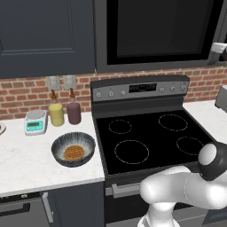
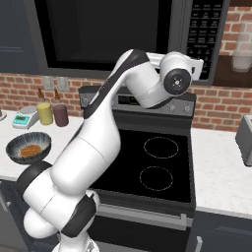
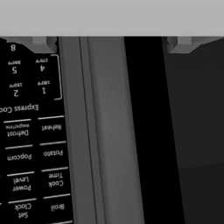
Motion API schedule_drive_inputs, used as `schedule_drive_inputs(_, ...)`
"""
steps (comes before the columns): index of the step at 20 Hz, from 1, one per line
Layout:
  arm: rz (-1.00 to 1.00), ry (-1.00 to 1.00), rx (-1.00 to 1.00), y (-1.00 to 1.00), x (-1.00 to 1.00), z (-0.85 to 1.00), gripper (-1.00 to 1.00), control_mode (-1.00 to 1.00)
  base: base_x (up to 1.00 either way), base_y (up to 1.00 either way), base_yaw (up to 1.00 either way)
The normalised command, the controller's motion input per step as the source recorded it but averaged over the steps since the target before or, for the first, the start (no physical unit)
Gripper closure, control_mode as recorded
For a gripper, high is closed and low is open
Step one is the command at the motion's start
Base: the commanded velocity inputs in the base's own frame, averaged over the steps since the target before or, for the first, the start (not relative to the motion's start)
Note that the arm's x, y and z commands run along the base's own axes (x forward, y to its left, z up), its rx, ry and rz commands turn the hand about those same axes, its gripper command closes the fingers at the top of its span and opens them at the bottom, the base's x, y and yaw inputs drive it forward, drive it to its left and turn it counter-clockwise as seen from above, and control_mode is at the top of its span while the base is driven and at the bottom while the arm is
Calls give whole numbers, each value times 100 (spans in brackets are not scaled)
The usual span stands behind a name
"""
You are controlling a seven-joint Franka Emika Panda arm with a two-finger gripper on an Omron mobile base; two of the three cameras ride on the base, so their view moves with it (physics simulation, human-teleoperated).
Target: Open the microwave, place the bowl with waffle inside the microwave, then close the microwave door and turn it on.
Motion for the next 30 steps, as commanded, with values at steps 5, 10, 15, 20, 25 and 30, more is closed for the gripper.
schedule_drive_inputs(5,-4,0,0,0,12,0,-100,-100,0,0,0)
schedule_drive_inputs(10,-5,0,0,0,20,0,-100,-100,0,0,0)
schedule_drive_inputs(15,-1,0,0,0,11,0,-100,-100,0,0,0)
schedule_drive_inputs(20,-1,0,0,0,9,0,-100,-100,0,0,0)
schedule_drive_inputs(25,0,0,0,0,25,0,-100,-100,0,0,0)
schedule_drive_inputs(30,0,0,0,0,8,0,-100,-100,0,0,0)
